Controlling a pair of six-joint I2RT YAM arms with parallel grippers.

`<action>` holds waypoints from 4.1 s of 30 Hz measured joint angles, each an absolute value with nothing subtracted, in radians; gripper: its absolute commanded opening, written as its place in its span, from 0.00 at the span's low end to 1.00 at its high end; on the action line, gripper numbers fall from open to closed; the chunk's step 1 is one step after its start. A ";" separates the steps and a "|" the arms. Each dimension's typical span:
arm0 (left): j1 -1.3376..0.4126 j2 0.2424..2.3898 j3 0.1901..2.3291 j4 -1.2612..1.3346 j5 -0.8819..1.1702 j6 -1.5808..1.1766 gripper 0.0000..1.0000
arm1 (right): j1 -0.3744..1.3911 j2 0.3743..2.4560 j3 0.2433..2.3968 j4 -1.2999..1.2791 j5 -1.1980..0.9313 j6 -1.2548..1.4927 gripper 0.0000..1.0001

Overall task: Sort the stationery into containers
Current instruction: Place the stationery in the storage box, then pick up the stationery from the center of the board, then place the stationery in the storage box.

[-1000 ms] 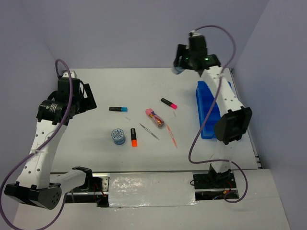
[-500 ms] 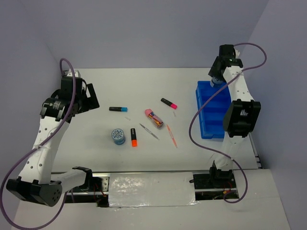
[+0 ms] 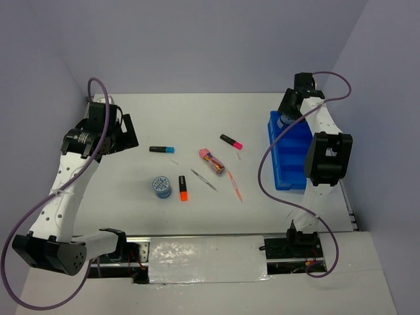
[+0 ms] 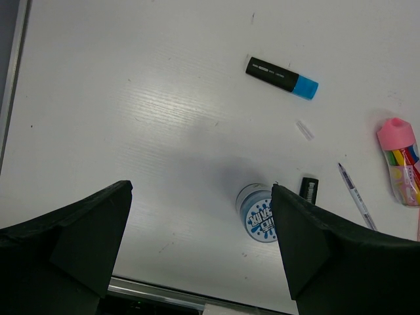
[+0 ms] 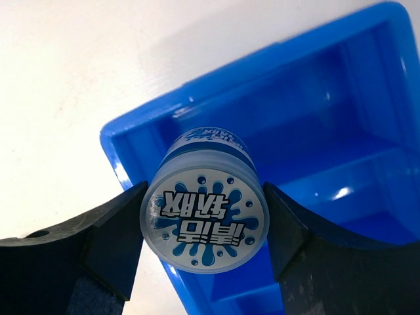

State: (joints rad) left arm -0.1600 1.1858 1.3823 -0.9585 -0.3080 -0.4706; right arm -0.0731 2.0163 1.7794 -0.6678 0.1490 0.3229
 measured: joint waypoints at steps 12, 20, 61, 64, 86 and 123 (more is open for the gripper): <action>-0.160 1.241 1.390 -0.950 -0.308 -0.470 0.99 | -0.080 2.091 1.802 -0.624 0.111 0.313 0.50; -0.160 1.258 1.420 -0.944 -0.309 -0.470 0.99 | -0.081 2.106 1.819 -0.635 0.100 0.304 1.00; 0.085 1.142 1.393 -1.092 -0.433 -0.600 0.99 | 1.105 2.191 1.761 -0.516 0.083 0.202 1.00; 0.085 1.142 1.393 -1.089 -0.414 -0.597 0.99 | 1.118 2.191 1.728 -0.515 0.071 0.212 0.92; 0.085 1.143 1.380 -1.048 -0.311 -0.551 0.99 | 0.780 1.794 1.670 -0.455 0.083 0.240 0.25; 0.022 1.216 1.349 -0.963 -0.204 -0.471 0.99 | -0.209 2.017 1.664 -0.492 0.140 0.238 0.51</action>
State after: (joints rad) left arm 0.0223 1.2160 1.3487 -0.9627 -0.2039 -0.4706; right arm -0.2092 2.0174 1.6642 -0.4915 0.1398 0.2379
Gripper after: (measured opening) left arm 0.993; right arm 0.730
